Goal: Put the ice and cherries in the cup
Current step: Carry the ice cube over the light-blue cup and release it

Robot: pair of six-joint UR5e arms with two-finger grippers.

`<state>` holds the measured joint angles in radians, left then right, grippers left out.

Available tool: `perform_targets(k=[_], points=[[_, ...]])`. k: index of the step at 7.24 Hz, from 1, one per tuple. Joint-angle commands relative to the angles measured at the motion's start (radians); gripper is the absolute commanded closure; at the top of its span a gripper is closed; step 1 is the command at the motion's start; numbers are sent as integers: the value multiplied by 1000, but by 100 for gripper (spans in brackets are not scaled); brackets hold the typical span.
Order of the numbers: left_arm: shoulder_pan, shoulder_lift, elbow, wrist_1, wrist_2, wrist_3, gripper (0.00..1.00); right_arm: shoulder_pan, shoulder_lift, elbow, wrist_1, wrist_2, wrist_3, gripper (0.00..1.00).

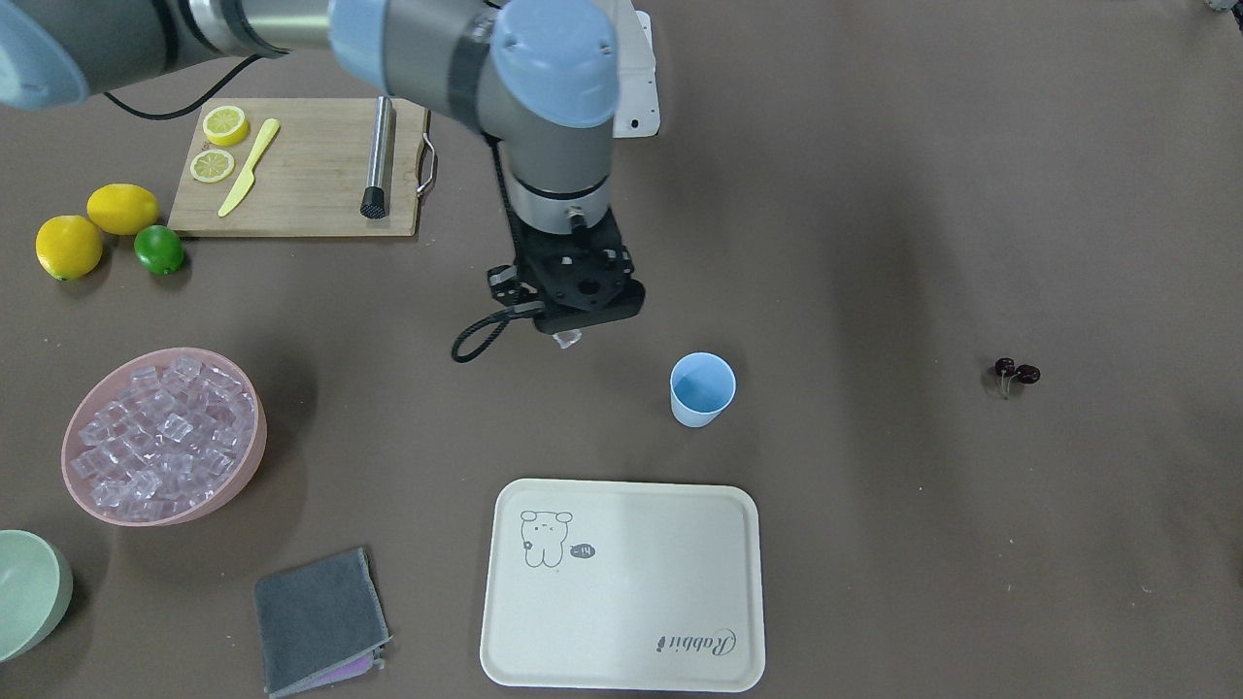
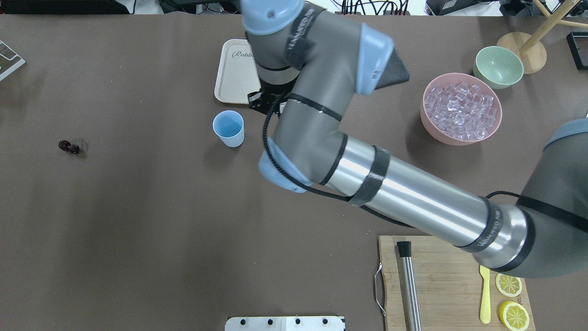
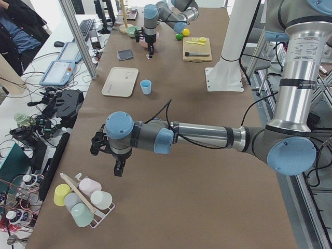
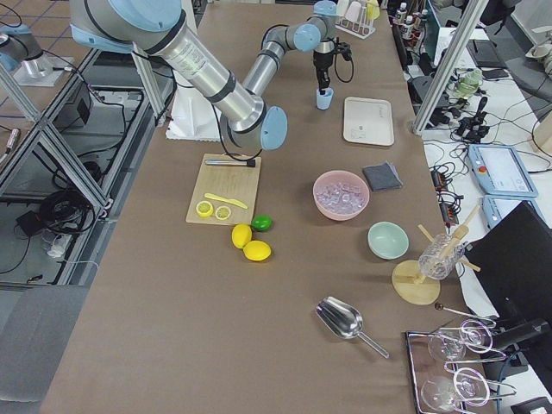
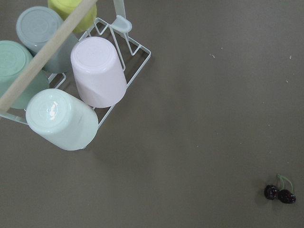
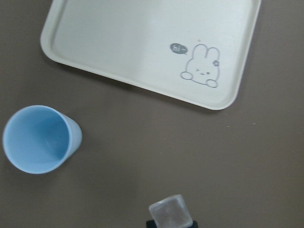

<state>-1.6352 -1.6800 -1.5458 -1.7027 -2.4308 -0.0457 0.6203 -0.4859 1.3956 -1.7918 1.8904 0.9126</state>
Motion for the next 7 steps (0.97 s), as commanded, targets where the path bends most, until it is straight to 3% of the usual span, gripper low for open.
perform_targets(k=[1,3,6,7], points=[[0,3,1,0,-1,1,2,-88,78,-147,124,-56,101,83],[0,5,6,0,-1,4,2,-105,75,-150,166,-70,97,82],[0,10,3,0,-1,3,2,-103,72,-226,367,-123,98,82],[0,11,4,0,-1,3,2,-102,75,-234,377,-129,100,82]])
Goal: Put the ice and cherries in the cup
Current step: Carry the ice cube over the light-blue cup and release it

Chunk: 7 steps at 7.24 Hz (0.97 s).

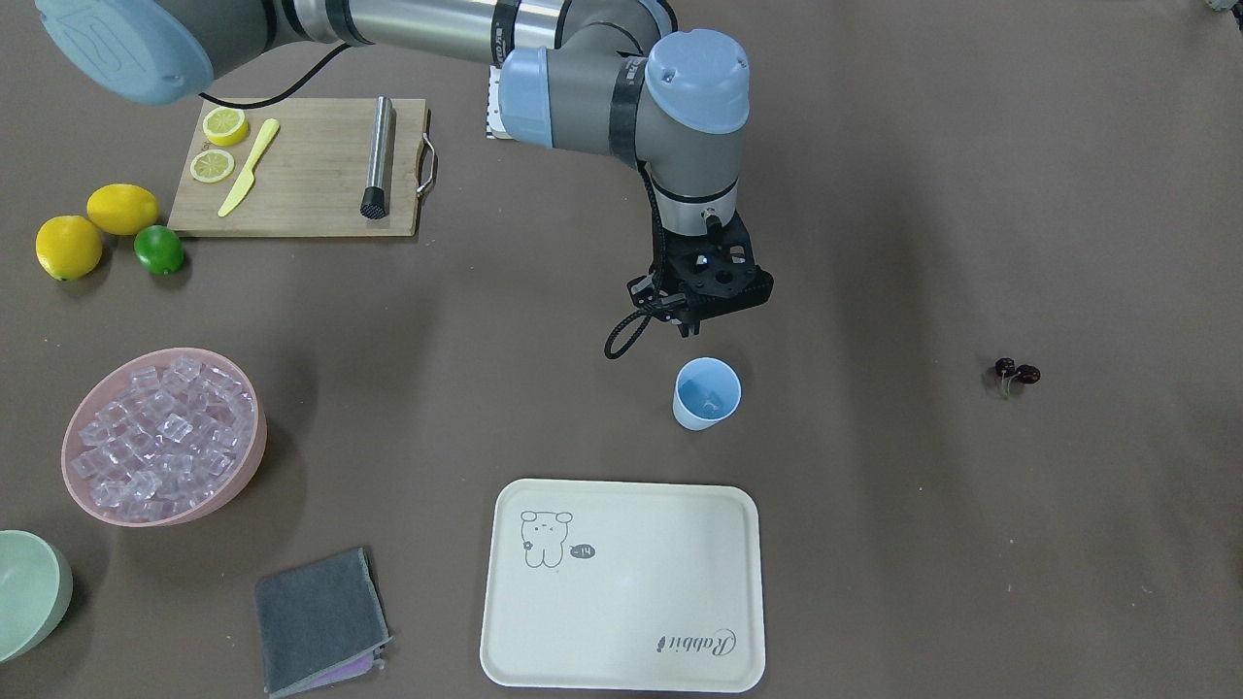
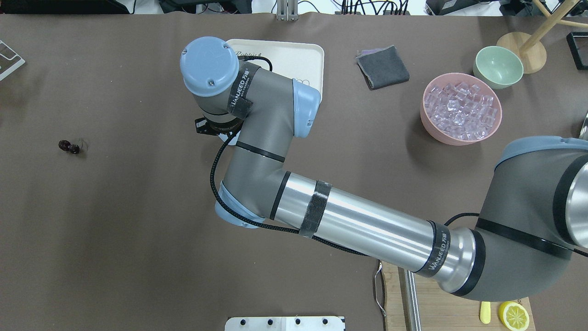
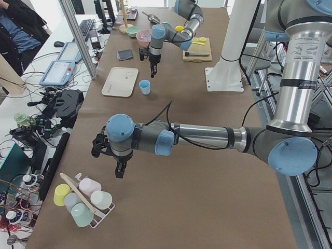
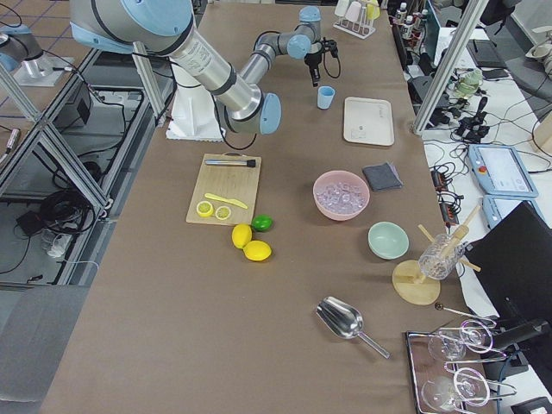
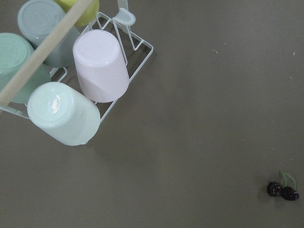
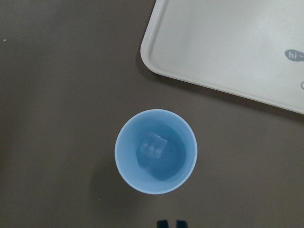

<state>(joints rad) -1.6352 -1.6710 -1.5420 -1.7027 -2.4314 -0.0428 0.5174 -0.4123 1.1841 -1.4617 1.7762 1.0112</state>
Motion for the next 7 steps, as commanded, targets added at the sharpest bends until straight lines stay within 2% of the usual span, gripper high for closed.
perform_targets(k=[1,2,3,4,5,6,7], points=[[0,4,0,0,0,0,2,1,6,-18,46,-14,1,81],[0,4,3,0,0,3,2,4,-8,9,34,-3,-14,74],[0,4,8,-2,0,3,2,4,-96,96,29,-4,-22,21],[0,4,8,-2,0,3,2,18,-228,238,29,-1,-116,2],[0,5,6,0,0,3,2,60,-439,423,40,9,-252,2],[-3,7,2,-2,0,1,2,141,-576,534,35,67,-393,4],[-5,20,-3,-2,-2,1,2,262,-685,564,35,162,-477,6]])
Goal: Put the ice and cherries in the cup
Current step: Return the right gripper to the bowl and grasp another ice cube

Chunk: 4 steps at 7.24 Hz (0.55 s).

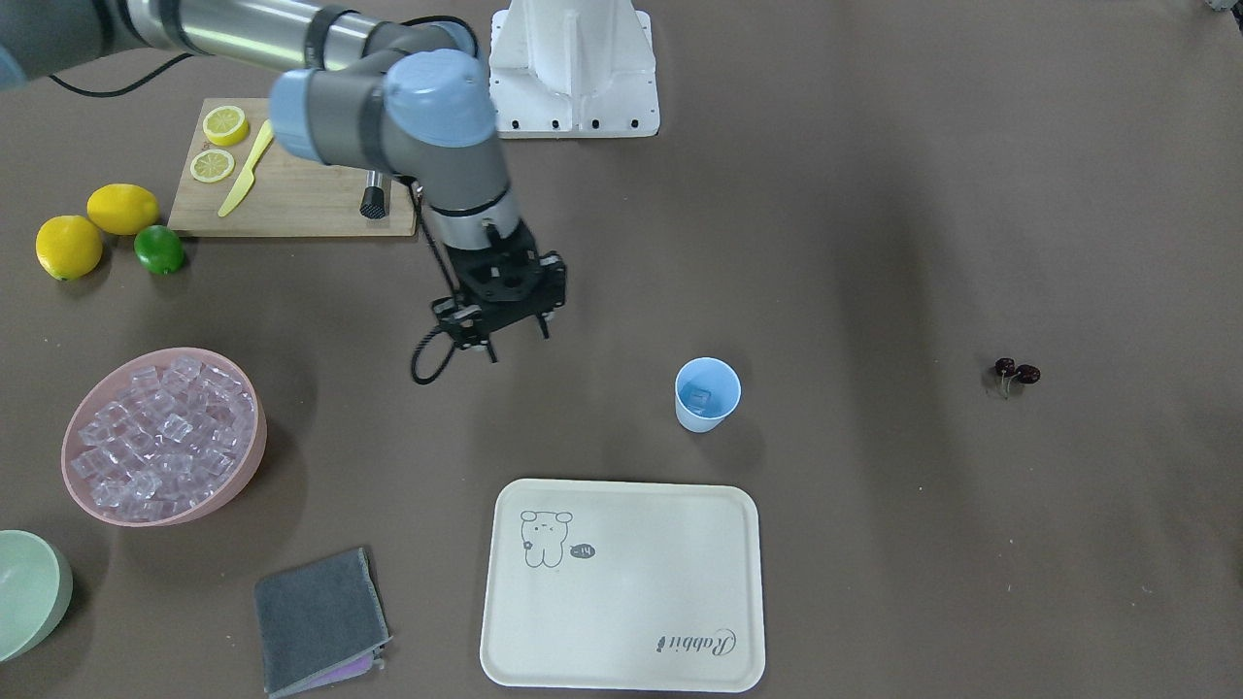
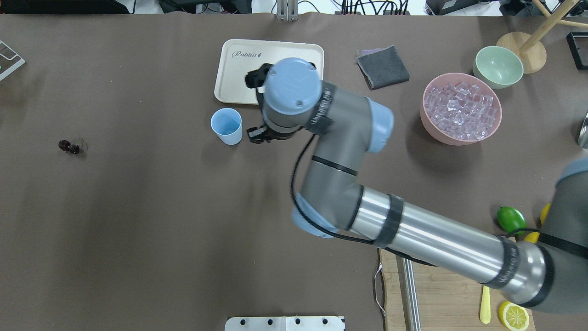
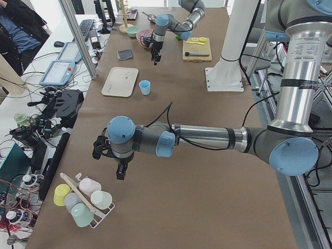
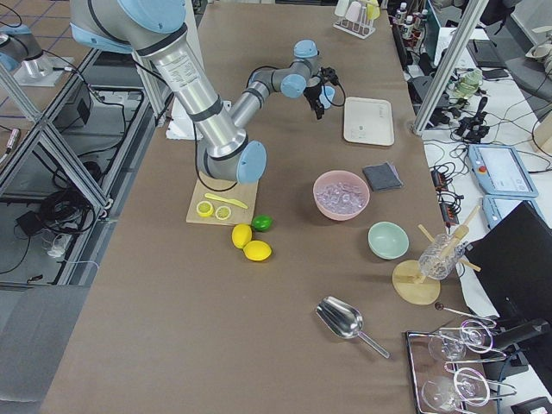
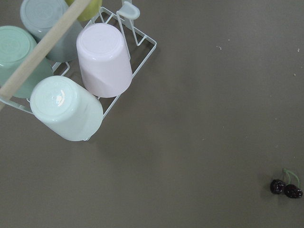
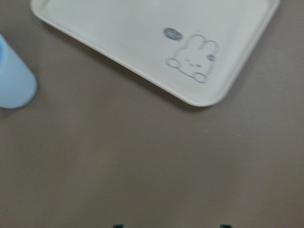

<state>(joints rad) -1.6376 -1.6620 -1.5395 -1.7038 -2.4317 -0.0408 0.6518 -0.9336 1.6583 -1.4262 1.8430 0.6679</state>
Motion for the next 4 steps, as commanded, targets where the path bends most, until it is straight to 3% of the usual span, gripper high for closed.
perform_targets(k=[1,2,3,4], points=[[-2,17,-1,-14,0,1,2,213,-245,92,-5,96,-297,6],[-2,19,4,-37,0,-4,2,270,-296,71,-5,81,-430,6],[-4,39,-7,-40,-1,-4,2,270,-300,39,-5,30,-451,6],[-4,38,-7,-40,-1,-4,2,237,-300,6,-3,-91,-458,8]])
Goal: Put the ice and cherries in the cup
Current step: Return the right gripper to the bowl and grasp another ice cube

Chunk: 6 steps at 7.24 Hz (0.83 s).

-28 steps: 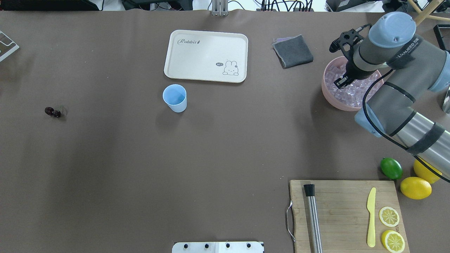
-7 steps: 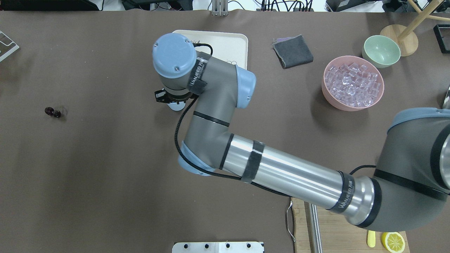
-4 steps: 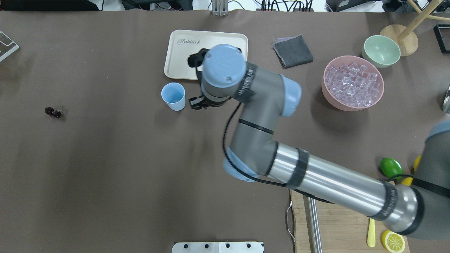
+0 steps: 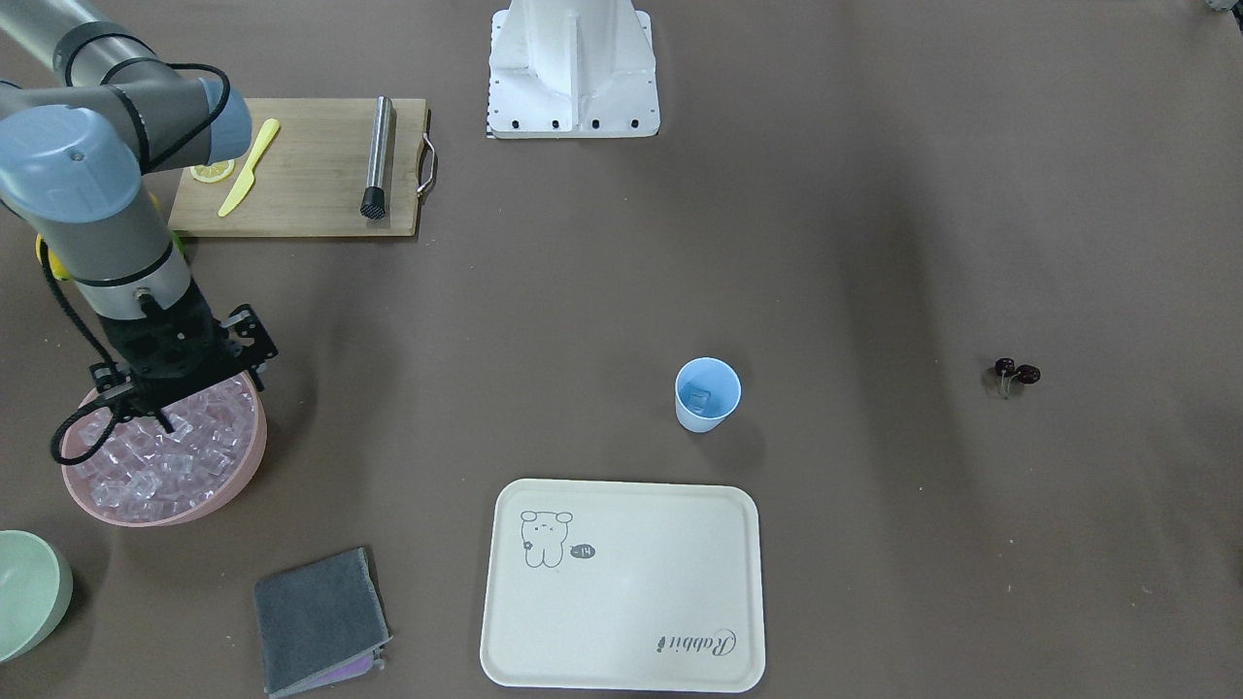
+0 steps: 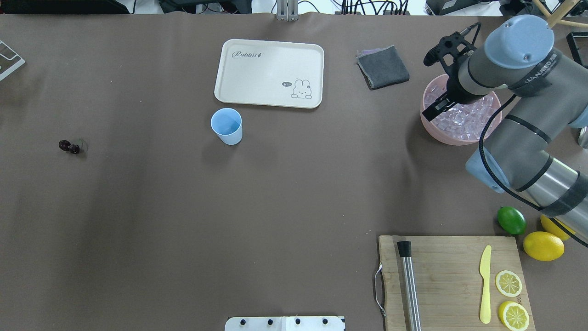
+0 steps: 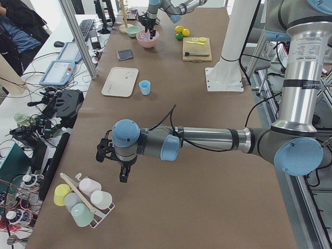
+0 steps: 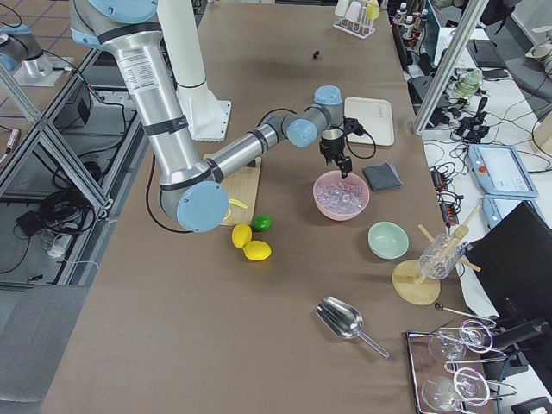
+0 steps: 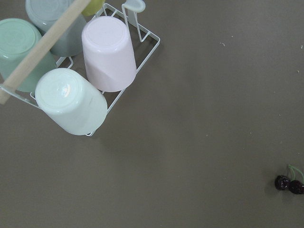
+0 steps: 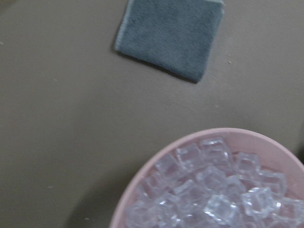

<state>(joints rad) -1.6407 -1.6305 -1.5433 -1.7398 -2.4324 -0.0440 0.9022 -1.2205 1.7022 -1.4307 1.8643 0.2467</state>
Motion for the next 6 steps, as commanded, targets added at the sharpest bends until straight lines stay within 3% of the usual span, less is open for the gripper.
perform_targets(k=[1,6], points=[[1,6,-1,-4,1,1,2,-44,-10,-48,3,-164,-43,9],[1,7,0,-4,-1,1,2,-65,9,-118,12,-228,-44,21]])
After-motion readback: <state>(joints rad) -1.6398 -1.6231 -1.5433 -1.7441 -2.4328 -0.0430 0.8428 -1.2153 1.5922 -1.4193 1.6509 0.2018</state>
